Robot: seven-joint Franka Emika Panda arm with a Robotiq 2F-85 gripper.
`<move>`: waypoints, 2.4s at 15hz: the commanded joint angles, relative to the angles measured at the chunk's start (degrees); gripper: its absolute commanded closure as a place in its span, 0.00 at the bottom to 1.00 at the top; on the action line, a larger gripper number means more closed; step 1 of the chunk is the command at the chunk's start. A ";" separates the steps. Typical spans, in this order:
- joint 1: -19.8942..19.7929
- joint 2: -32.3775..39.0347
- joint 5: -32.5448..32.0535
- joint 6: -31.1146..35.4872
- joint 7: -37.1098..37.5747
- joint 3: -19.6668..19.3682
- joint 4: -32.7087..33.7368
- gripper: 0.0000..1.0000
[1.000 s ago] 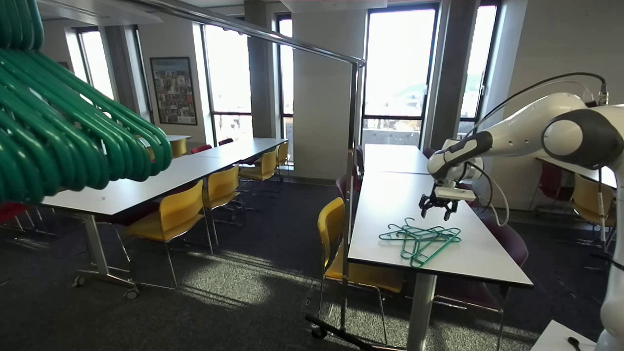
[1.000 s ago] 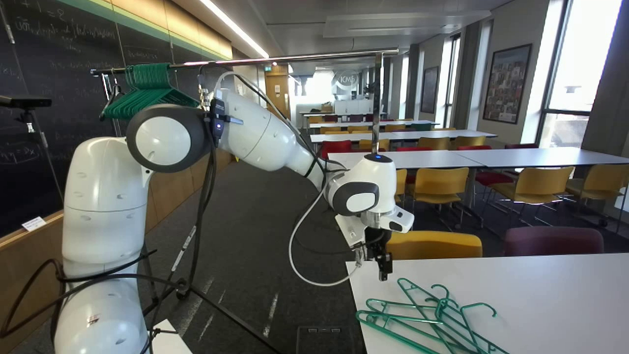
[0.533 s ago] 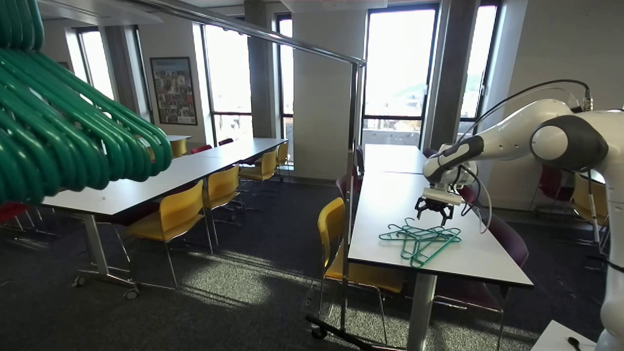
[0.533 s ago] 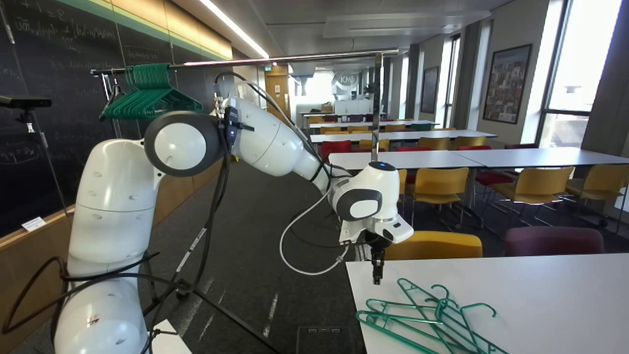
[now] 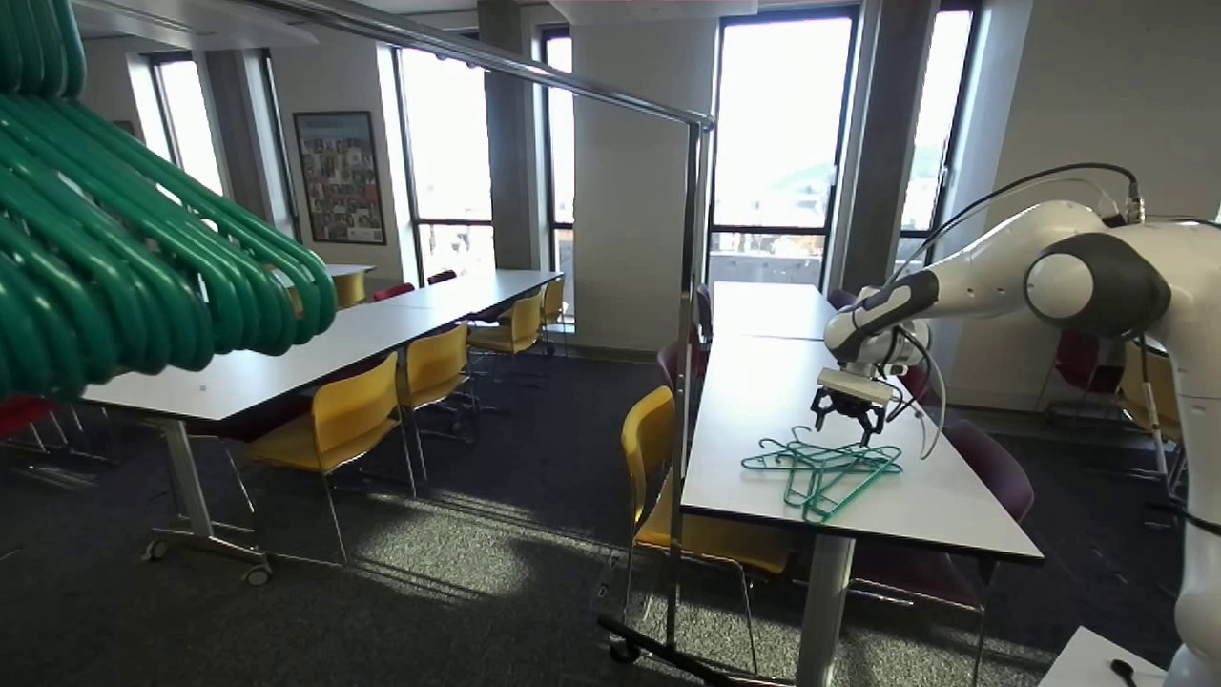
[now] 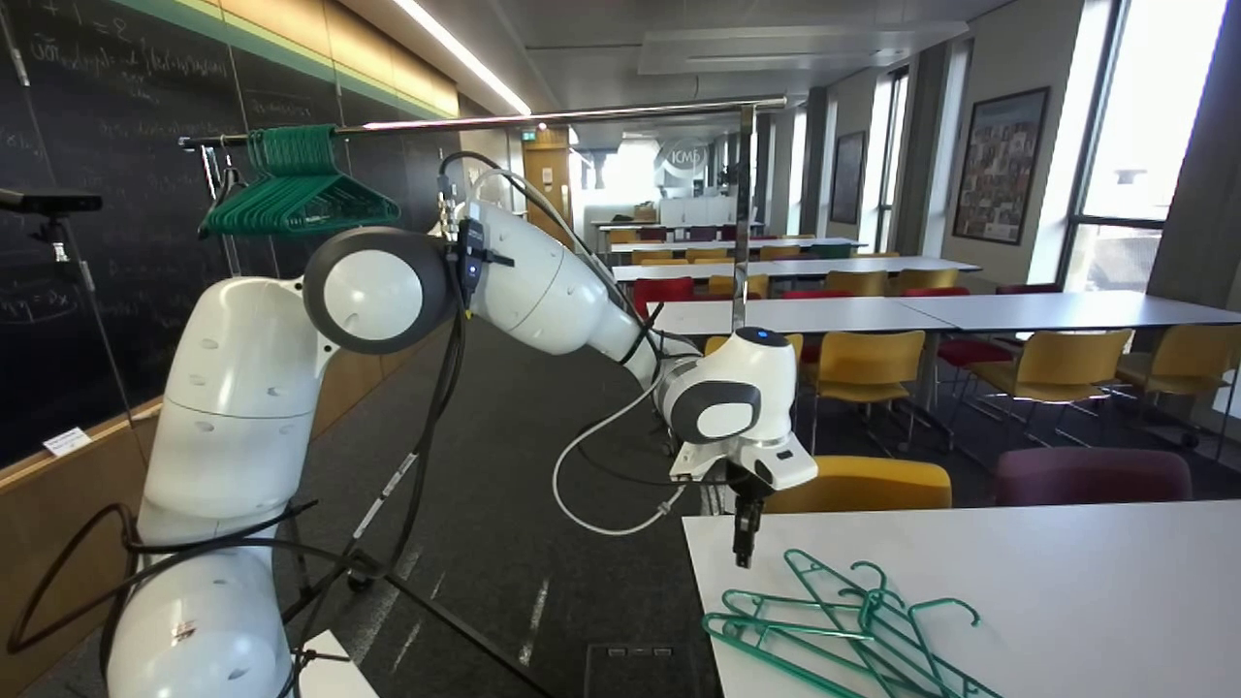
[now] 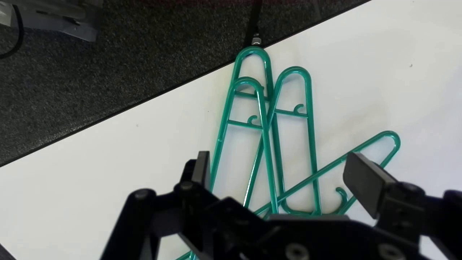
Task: Lift the hanger on top and put it on the rail
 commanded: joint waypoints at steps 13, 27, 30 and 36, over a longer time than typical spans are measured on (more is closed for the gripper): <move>-1.42 13.85 -0.63 -0.55 9.02 -2.41 8.71 0.00; -4.79 31.45 -1.37 -0.78 20.10 -3.47 27.96 0.00; -5.37 32.91 -1.43 -1.11 19.90 -3.58 29.88 0.00; -6.28 34.36 -1.53 -2.07 19.83 -3.60 32.10 0.00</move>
